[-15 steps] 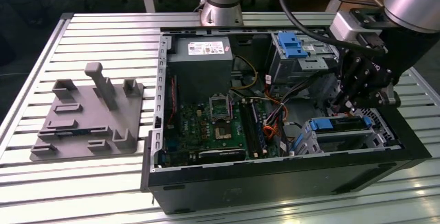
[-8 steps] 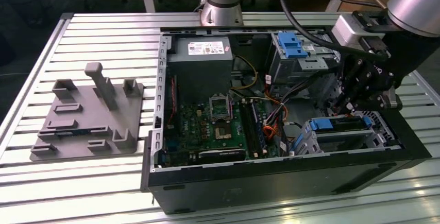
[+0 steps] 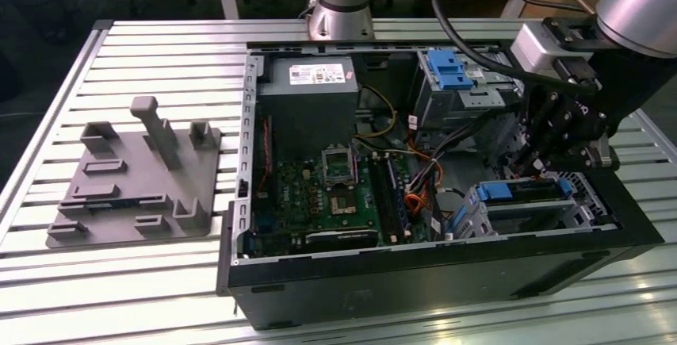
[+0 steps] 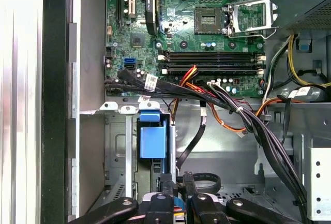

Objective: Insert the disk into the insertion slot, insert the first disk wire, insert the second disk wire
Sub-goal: 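Insert the second disk wire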

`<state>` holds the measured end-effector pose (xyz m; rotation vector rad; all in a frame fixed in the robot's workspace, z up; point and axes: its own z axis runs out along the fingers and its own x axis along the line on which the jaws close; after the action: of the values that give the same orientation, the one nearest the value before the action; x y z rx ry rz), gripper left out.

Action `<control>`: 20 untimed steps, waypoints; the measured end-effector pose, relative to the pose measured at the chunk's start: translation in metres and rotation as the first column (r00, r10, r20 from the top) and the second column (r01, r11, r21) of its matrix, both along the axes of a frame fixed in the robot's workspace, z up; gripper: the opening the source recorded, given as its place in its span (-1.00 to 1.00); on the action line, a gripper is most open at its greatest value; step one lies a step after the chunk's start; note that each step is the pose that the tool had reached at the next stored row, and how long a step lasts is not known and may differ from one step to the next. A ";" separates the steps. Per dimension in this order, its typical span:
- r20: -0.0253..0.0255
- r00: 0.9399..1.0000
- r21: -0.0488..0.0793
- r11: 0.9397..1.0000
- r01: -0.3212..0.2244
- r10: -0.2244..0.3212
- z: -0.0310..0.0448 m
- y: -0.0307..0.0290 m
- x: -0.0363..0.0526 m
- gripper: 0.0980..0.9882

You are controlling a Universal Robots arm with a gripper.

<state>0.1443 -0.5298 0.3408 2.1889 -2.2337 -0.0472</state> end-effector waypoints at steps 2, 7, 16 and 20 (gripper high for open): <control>0.000 1.000 0.000 1.000 0.000 0.000 0.0000 -0.0018 0.0001 -0.78; 0.000 1.000 0.000 1.000 0.000 0.000 0.0001 -0.0034 0.0002 -0.78; 0.000 1.000 0.000 1.000 0.000 0.000 -0.0001 -0.0059 0.0009 -0.78; 0.000 1.000 0.000 1.000 -0.001 0.001 -0.0008 -0.0079 0.0010 -0.78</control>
<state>0.1452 -0.5376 0.3400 2.1895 -2.2331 -0.0472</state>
